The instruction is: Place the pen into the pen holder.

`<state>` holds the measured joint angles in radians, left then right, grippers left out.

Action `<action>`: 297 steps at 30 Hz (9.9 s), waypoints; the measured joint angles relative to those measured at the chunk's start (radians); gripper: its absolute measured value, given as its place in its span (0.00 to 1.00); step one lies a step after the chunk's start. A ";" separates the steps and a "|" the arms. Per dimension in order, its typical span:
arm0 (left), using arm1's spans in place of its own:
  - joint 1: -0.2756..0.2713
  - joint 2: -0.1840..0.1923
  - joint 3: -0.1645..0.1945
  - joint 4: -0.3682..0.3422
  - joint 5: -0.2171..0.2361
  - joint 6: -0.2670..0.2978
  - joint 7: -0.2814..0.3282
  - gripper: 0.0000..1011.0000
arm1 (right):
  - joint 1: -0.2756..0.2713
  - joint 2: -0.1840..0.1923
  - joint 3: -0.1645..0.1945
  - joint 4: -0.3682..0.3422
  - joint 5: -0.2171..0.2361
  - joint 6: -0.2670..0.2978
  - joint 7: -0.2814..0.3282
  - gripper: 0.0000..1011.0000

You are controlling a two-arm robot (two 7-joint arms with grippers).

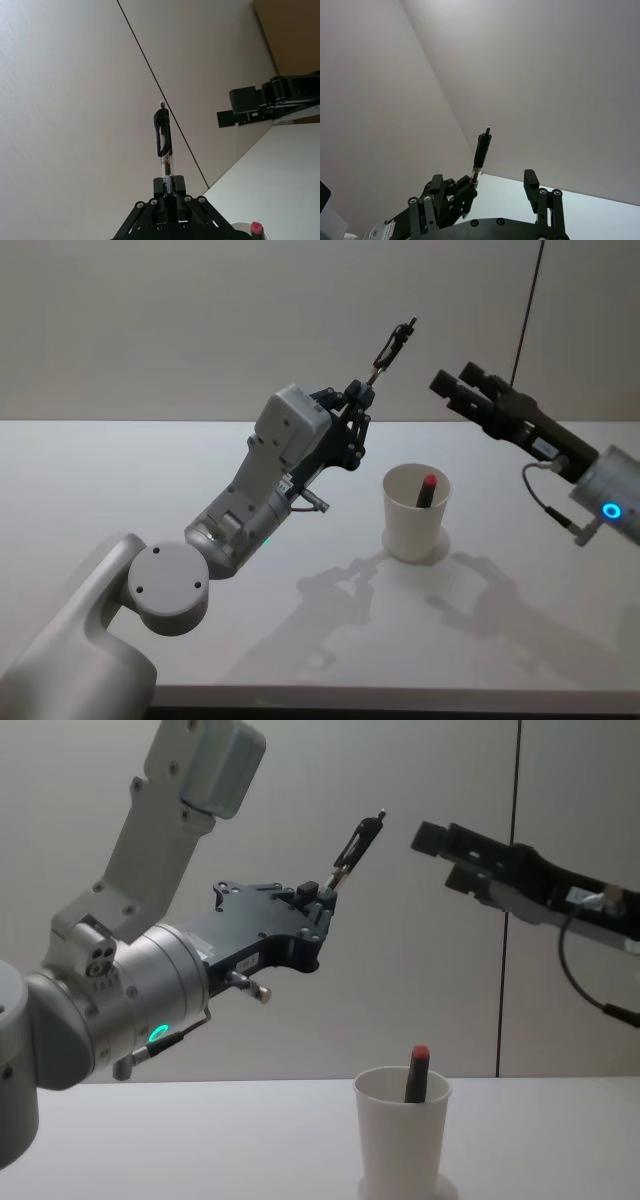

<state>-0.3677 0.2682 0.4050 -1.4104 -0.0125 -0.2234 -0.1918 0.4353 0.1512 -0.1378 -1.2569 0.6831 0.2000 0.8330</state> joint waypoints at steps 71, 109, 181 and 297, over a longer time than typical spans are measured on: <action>0.000 0.000 0.000 0.000 0.000 0.000 0.000 0.13 | 0.206 -0.113 -0.127 0.241 -0.005 -0.079 -0.076 0.41; 0.000 0.000 0.000 0.000 0.000 0.000 0.000 0.56 | 0.208 -0.103 -0.137 0.232 0.022 -0.085 -0.076 0.14; 0.000 0.000 0.000 0.000 0.000 0.000 0.000 0.99 | 0.017 0.014 -0.122 -0.020 -0.160 -0.247 -0.324 0.14; 0.000 0.000 0.000 0.000 0.000 0.000 0.000 0.99 | 0.084 -0.074 -0.183 0.239 -0.417 -0.408 -0.497 0.99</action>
<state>-0.3678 0.2682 0.4050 -1.4103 -0.0125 -0.2234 -0.1918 0.5193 0.0770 -0.3210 -1.0182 0.2660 -0.2077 0.3357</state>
